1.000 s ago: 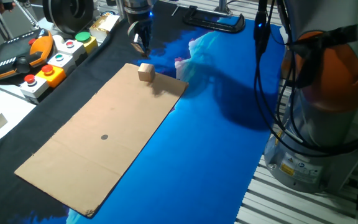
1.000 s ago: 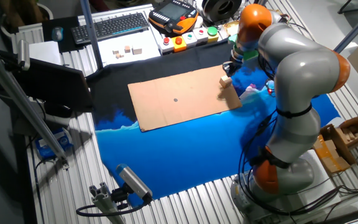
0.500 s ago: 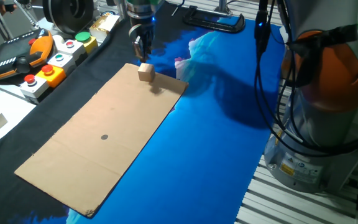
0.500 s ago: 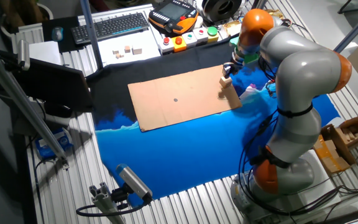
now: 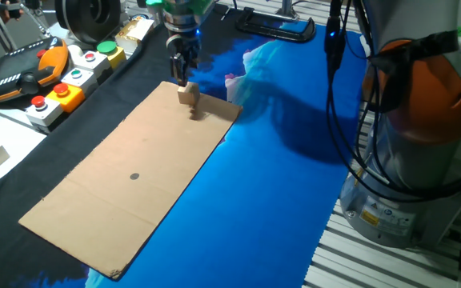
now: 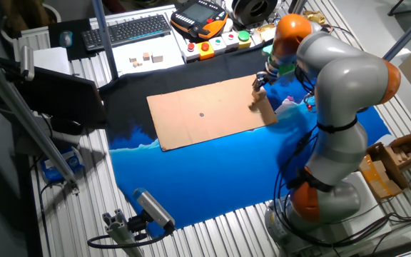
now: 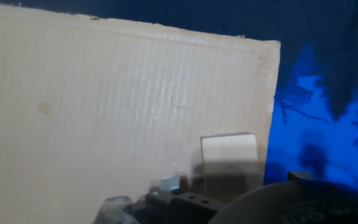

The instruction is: Grab the block and place it at the designated location

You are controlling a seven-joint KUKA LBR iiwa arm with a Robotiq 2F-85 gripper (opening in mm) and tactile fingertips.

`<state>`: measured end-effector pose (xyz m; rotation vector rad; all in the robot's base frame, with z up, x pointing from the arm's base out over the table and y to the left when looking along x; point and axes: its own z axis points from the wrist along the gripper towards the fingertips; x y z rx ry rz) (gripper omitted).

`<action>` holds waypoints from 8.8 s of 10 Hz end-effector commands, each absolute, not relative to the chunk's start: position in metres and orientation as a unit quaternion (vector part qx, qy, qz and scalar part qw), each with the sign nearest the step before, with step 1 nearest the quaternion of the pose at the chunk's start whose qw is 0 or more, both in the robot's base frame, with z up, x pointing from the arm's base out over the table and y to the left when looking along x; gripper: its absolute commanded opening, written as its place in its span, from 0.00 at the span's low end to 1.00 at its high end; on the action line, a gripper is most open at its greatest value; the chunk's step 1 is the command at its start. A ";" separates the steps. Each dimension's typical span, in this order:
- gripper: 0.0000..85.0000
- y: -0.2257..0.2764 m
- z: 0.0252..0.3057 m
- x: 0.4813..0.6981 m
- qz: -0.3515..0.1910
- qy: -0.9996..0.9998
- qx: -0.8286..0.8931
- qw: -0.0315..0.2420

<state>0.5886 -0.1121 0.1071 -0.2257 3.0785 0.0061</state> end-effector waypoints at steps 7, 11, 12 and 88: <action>1.00 -0.114 0.078 0.593 0.006 0.997 -0.074 0.021; 1.00 -0.114 0.071 0.594 0.006 0.996 -0.083 0.016; 1.00 -0.114 0.068 0.594 0.007 0.997 -0.079 0.015; 0.01 0.184 0.087 0.577 -0.006 0.982 0.190 0.000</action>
